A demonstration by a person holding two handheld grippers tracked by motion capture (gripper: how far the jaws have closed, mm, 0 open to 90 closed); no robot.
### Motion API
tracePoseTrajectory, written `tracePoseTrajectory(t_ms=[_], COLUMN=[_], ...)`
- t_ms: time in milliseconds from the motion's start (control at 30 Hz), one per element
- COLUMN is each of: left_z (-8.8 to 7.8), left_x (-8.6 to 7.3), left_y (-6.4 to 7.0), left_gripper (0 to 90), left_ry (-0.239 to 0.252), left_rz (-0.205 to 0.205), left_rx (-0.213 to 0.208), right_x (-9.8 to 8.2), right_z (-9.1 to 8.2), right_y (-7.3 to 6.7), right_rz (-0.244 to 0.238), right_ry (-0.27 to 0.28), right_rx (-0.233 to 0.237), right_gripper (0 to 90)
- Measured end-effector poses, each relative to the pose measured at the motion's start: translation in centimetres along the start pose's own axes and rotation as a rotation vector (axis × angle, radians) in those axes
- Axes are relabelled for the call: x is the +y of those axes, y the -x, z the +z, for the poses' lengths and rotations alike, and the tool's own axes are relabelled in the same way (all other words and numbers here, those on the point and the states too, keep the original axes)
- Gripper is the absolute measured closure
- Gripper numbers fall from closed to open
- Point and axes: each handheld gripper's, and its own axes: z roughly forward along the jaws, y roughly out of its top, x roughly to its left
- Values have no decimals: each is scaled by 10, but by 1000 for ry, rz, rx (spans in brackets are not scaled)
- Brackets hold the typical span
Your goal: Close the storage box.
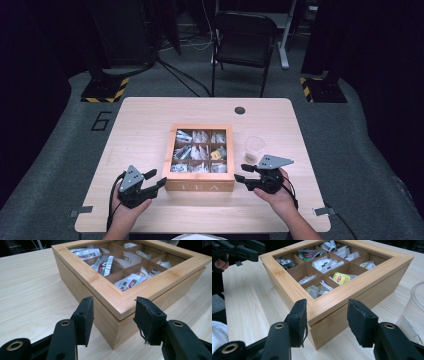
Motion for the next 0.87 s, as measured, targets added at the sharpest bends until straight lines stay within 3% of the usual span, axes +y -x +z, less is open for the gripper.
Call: tracePoseTrajectory(t_ms=[233, 333, 567, 867], left_z=[-2, -2, -5, -5], left_x=[1, 1, 3, 2], left_y=[-8, -11, -21, -31], left_gripper=[491, 478, 482, 479], left_ry=[16, 13, 41, 27], left_rz=[-37, -41, -69, -88], left_rx=[17, 2, 16, 26], right_x=[-4, -6, -11, -14], right_z=[0, 1, -2, -4], right_y=[4, 7, 10, 11], right_rz=[0, -13, 20, 18], right_ry=[-24, -35, -32, -33], right_rx=[-26, -38, -60, -62], right_gripper=[494, 490, 481, 461])
